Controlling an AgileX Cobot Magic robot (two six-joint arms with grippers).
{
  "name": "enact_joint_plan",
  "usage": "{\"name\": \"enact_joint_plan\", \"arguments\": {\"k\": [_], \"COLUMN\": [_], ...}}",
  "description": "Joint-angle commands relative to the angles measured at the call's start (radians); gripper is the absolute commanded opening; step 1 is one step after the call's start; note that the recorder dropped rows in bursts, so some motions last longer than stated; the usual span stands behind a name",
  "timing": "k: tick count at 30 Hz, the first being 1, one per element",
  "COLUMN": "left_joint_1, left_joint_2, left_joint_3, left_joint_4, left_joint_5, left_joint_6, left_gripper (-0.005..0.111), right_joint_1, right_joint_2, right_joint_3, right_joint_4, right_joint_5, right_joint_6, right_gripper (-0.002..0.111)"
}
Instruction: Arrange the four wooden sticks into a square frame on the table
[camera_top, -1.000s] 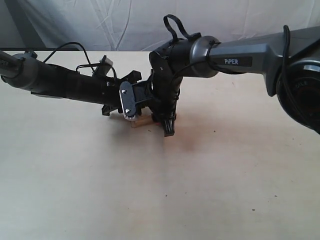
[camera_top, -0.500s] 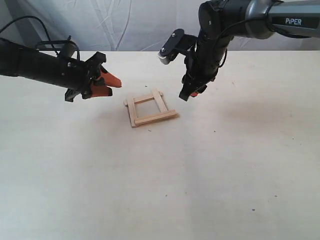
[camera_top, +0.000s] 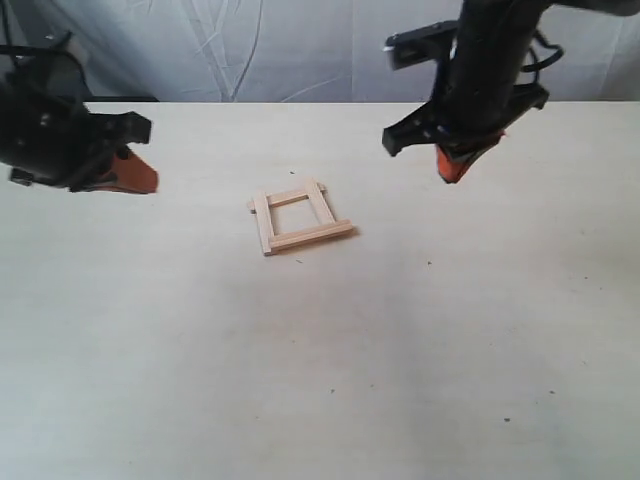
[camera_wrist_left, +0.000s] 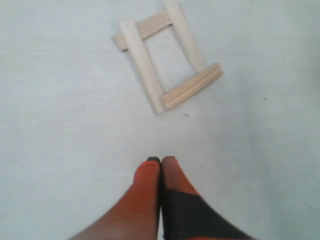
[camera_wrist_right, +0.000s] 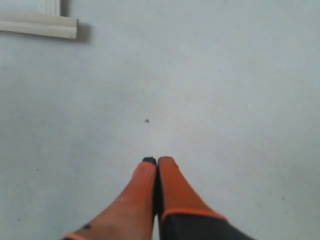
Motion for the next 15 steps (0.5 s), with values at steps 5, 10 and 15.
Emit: {"name": "enact_joint_plan", "arguments": {"k": [5,10,15], "left_joint_1": [-0.005,-0.005,-0.005], "left_joint_2": [-0.606,-0.91,-1.137], "left_joint_3": [0.221,0.312,0.389], "left_joint_4": [0.279,0.284,0.31], "left_joint_5": [-0.099,-0.095,-0.13], "left_joint_6": [-0.214,-0.214,-0.2], "left_gripper": [0.0,0.0,0.0], "right_joint_1": [-0.031,-0.031,-0.031], "right_joint_2": [-0.508,-0.823,-1.147], "right_joint_3": [0.392,0.655,0.896], "right_joint_4": [-0.009,-0.002,-0.005], "right_joint_5": [-0.189,-0.298,-0.509], "right_joint_6": [0.092,0.092,0.083], "right_gripper": [0.001,0.001,0.001]}}
